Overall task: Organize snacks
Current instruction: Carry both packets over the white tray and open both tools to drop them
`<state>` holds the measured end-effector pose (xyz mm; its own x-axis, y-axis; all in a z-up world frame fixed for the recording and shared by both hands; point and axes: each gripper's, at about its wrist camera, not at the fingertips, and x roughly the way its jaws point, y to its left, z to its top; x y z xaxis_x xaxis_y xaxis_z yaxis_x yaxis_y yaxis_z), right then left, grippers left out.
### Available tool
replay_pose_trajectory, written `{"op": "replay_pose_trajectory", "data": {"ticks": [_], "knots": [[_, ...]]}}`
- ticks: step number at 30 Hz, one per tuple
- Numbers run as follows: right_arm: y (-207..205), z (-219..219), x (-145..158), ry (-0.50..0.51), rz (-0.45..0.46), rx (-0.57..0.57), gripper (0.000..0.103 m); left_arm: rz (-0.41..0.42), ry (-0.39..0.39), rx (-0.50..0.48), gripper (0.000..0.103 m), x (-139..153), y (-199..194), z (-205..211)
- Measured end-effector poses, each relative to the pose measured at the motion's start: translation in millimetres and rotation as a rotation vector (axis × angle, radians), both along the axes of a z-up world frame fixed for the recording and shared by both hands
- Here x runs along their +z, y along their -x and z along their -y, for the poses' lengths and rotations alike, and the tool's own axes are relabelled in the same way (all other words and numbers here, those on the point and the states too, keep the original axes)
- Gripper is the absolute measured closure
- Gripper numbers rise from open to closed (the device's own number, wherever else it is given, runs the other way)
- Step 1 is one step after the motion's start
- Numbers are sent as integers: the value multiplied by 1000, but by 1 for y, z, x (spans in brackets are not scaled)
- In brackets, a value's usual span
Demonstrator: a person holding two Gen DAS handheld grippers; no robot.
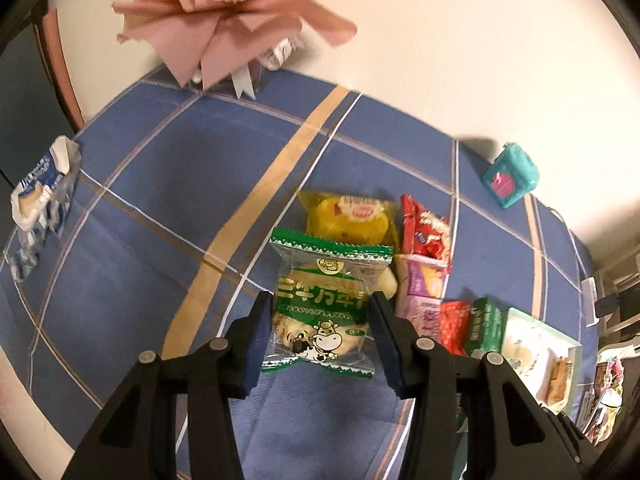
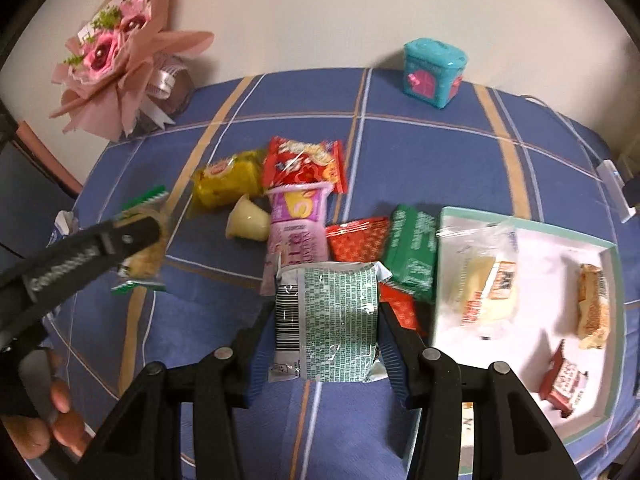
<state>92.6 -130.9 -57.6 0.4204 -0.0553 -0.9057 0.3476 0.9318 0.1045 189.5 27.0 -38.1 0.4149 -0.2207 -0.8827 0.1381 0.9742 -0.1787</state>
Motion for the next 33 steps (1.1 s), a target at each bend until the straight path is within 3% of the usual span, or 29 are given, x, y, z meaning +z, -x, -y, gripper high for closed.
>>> {"op": "replay_pose_trajectory", "data": {"ticks": [13,22,33], "knots": [[46,88,19,-16,16,-212,52,22,-10,-105,53,17,31,52],[90,162,15,-17,-18,-399,52,27,-50,-294,53,16,74,130],[126,202,16,-35,-16,-476,51,-6,-127,-531,52,-8,138,221]]}}
